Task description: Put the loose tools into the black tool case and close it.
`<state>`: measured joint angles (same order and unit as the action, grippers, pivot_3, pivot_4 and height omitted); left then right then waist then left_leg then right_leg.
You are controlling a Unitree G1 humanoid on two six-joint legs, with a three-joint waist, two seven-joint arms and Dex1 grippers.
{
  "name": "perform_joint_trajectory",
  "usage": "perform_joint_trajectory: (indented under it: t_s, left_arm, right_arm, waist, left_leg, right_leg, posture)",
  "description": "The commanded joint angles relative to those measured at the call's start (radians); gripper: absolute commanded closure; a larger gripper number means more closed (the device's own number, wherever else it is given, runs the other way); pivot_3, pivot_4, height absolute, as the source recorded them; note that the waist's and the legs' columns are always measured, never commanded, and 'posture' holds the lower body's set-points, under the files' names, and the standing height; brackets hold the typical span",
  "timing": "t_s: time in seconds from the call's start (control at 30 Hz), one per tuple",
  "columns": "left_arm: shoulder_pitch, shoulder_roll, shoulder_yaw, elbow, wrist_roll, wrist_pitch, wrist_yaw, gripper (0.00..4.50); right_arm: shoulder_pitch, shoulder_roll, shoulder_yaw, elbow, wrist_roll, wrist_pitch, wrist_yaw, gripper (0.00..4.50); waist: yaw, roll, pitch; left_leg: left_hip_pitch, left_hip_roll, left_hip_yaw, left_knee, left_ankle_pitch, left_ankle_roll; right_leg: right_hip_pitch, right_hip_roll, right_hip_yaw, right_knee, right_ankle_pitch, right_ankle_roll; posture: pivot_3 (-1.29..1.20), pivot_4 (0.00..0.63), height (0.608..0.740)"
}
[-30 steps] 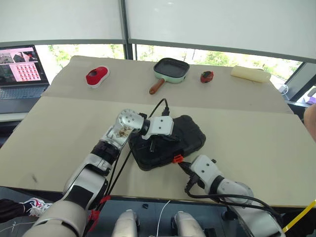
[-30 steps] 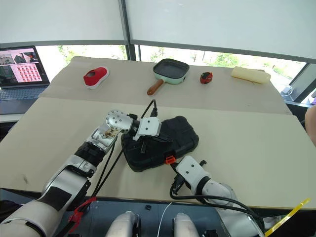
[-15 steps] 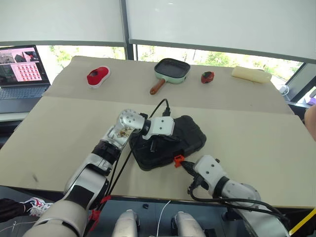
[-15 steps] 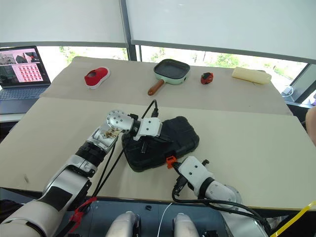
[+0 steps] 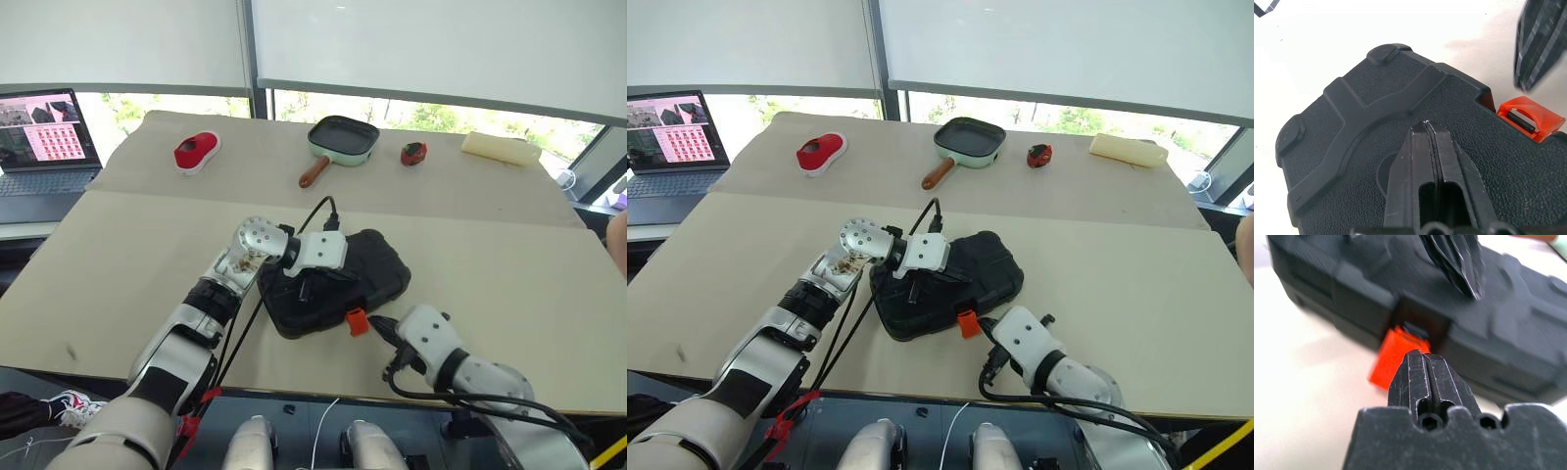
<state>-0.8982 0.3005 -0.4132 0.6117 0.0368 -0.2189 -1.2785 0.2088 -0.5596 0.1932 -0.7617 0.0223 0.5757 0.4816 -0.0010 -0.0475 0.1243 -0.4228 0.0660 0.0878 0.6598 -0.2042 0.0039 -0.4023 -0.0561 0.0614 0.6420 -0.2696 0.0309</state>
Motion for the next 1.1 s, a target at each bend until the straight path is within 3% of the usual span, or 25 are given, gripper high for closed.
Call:
perform_joint_trajectory:
  t_s: [0.03,0.37,0.6,0.83,1.1]
  left_arm:
    - [0.033,0.012,-0.051,0.08,0.075,0.005,-0.002,4.49]
    - [0.024,0.005,-0.054,0.083,0.076,0.001,-0.004,4.49]
    - [0.028,0.008,-0.054,0.077,0.076,-0.001,-0.008,4.49]
    - [0.027,0.003,-0.055,0.082,0.078,-0.003,-0.003,4.49]
    - [0.027,-0.002,-0.058,0.099,0.083,-0.013,0.003,4.49]
  right_arm:
    - [-0.011,0.006,0.045,0.007,-0.013,0.006,0.001,4.49]
    - [-0.122,0.089,0.146,0.214,-0.074,-0.036,-0.043,4.49]
    - [-0.173,0.16,0.106,0.274,-0.096,-0.15,-0.106,4.49]
    - [-0.159,0.183,0.027,0.187,-0.064,-0.243,-0.111,4.49]
    - [-0.129,0.171,-0.003,0.082,-0.027,-0.187,-0.068,4.49]
  waist:
    - [-0.001,0.0,0.0]
    - [0.0,0.0,-0.002]
    - [-0.004,-0.001,-0.003]
    - [-0.011,0.0,-0.002]
    - [-0.011,0.001,-0.001]
  left_leg:
    - [0.0,0.0,0.0,0.0,0.0,0.0]
    - [0.0,0.0,0.0,0.0,0.0,0.0]
    - [0.001,0.001,0.0,0.0,0.0,0.0]
    - [0.0,0.001,0.0,0.0,0.0,0.001]
    - [-0.001,0.0,0.001,0.0,0.001,0.001]
  right_leg:
    - [0.0,0.0,0.0,0.0,0.0,0.0]
    - [0.0,0.0,0.0,0.0,0.0,0.0]
    - [0.0,0.0,0.0,0.0,0.0,0.0]
    - [-0.001,0.0,0.0,0.0,0.001,0.001]
    - [-0.002,0.0,0.001,0.0,0.001,0.001]
  posture:
    - [0.0,0.15,0.74]
    - [0.0,0.15,0.74]
    - [0.0,0.15,0.74]
    - [0.0,0.15,0.74]
    - [0.0,0.15,0.74]
